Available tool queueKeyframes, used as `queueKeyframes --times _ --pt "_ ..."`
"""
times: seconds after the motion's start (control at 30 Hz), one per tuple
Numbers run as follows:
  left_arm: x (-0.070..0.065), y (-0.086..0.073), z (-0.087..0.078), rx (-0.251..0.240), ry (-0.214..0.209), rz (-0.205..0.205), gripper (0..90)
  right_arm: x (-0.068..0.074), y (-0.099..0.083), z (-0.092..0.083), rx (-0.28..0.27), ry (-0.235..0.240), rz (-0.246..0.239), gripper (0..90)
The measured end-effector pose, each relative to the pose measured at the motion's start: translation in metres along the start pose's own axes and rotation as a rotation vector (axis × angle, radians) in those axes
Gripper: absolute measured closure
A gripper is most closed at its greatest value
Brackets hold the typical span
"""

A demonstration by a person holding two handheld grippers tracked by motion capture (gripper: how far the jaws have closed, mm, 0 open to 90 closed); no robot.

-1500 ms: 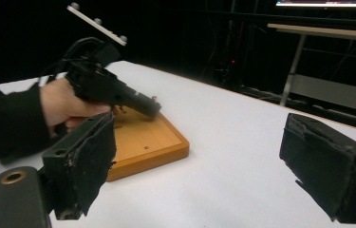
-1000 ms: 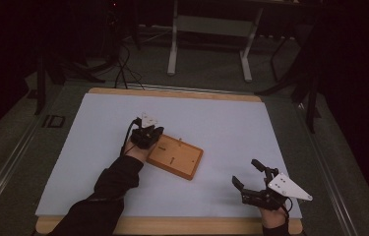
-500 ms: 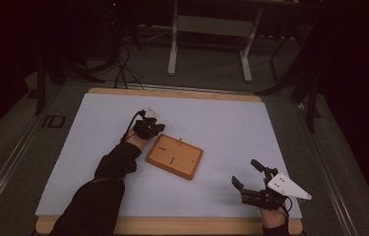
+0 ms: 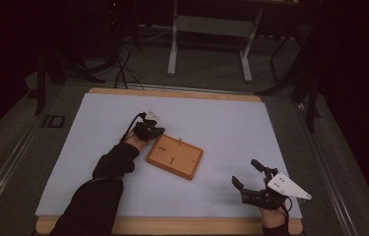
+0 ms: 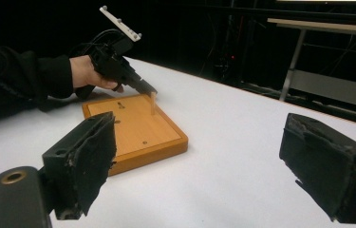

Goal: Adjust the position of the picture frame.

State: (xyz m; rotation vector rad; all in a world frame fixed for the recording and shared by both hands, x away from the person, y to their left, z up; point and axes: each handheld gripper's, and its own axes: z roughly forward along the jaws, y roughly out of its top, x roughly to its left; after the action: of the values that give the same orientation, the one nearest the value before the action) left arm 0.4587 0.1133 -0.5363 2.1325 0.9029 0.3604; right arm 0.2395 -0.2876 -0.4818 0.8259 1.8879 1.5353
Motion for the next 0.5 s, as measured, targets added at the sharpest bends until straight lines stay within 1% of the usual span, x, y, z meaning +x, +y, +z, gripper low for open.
queueKeyframes --times 0.03,0.07,0.13,0.2,0.23,0.3,0.33,0.4,0.43,0.5 --pt "-0.001 0.0 0.0 0.002 -0.004 0.01 90.0 0.0 0.0 0.0 0.001 -0.001 -0.001 11.5" --pt "-0.002 0.0 -0.001 0.006 0.002 0.024 90.0 0.0 0.0 0.0 0.0 -0.001 0.0 11.5" --pt "-0.002 0.0 -0.001 0.005 -0.011 0.019 90.0 0.0 0.0 0.0 0.001 -0.001 -0.002 11.5" --pt "-0.005 -0.001 -0.001 0.005 -0.01 0.028 90.0 0.0 0.0 0.0 0.002 -0.001 -0.002 11.5" --pt "-0.007 -0.001 -0.001 0.003 -0.016 0.036 90.0 0.0 0.0 0.0 0.001 0.0 -0.002 11.5" --pt "-0.012 0.0 -0.002 0.013 -0.038 0.062 90.0 0.0 0.0 0.0 0.0 -0.002 -0.002 11.5" --pt "-0.015 0.0 -0.003 0.014 -0.034 0.075 90.0 0.0 0.0 0.0 0.0 -0.002 0.0 11.5" --pt "-0.019 0.0 -0.003 0.021 -0.045 0.101 90.0 0.0 0.0 0.0 0.001 0.0 0.001 11.5" --pt "-0.02 0.001 -0.003 0.023 -0.041 0.108 90.0 0.0 0.0 0.0 0.001 0.0 -0.001 11.5" --pt "-0.018 0.001 -0.003 0.014 -0.053 0.099 90.0 0.0 0.0 0.0 -0.002 0.006 0.003 11.5"
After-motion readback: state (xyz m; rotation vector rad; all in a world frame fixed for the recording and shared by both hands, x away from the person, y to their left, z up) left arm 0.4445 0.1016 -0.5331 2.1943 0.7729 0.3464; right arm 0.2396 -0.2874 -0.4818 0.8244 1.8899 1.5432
